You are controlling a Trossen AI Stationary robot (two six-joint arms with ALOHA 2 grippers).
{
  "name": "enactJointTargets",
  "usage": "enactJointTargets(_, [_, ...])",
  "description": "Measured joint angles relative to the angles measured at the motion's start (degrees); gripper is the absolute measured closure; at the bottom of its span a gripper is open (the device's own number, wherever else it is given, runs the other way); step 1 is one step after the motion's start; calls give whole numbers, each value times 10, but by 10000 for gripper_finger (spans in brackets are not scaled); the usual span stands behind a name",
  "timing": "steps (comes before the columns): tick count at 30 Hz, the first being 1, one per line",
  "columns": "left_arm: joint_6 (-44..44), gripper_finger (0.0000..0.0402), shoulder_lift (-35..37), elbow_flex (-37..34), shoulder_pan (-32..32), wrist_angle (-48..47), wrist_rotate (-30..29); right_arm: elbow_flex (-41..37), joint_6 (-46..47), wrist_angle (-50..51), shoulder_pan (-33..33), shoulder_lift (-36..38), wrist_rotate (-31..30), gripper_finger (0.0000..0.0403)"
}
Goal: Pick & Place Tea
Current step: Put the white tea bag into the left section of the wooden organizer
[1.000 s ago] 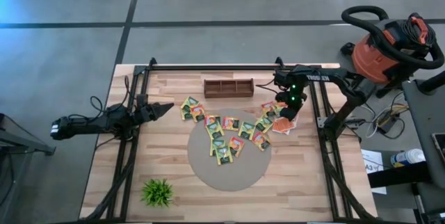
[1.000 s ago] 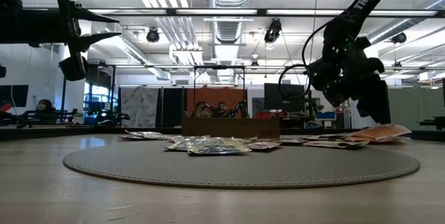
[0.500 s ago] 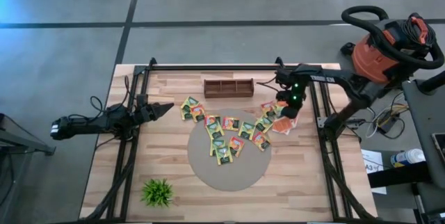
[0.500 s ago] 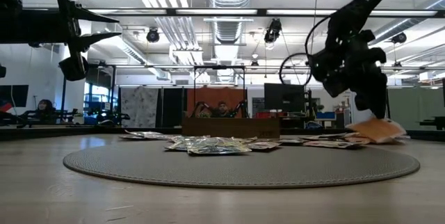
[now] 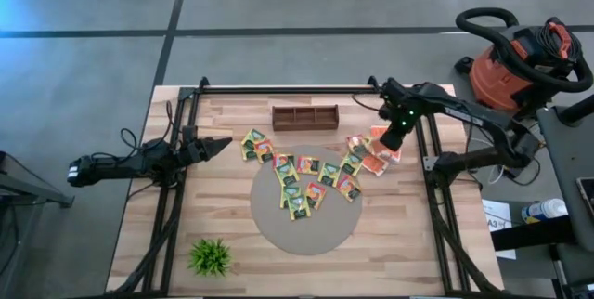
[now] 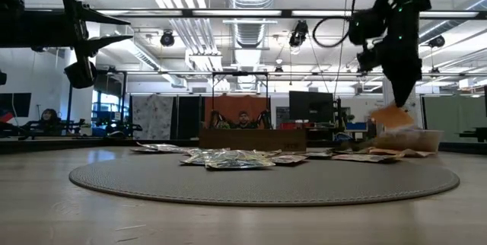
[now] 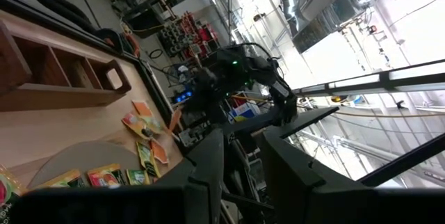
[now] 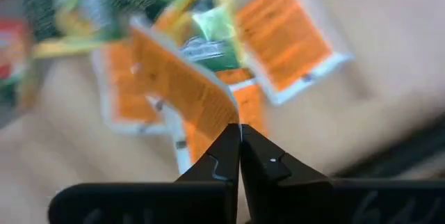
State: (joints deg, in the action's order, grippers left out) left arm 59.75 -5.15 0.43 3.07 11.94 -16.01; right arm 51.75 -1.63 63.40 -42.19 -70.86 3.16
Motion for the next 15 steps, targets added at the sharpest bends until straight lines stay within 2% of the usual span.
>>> enactJointTargets(3, [2,310,0,0,0,0,0,0,21,-26,1,35,0,394])
enactJointTargets(6, [3,310,0,0,0,5,0,0,58,-46,0,53,32,394])
enactJointTargets(10, [3,310,0,0,0,14,0,0,84,-58,8,62,42,394])
enactJointTargets(15, [13,310,0,0,0,21,0,0,121,-124,42,62,42,394])
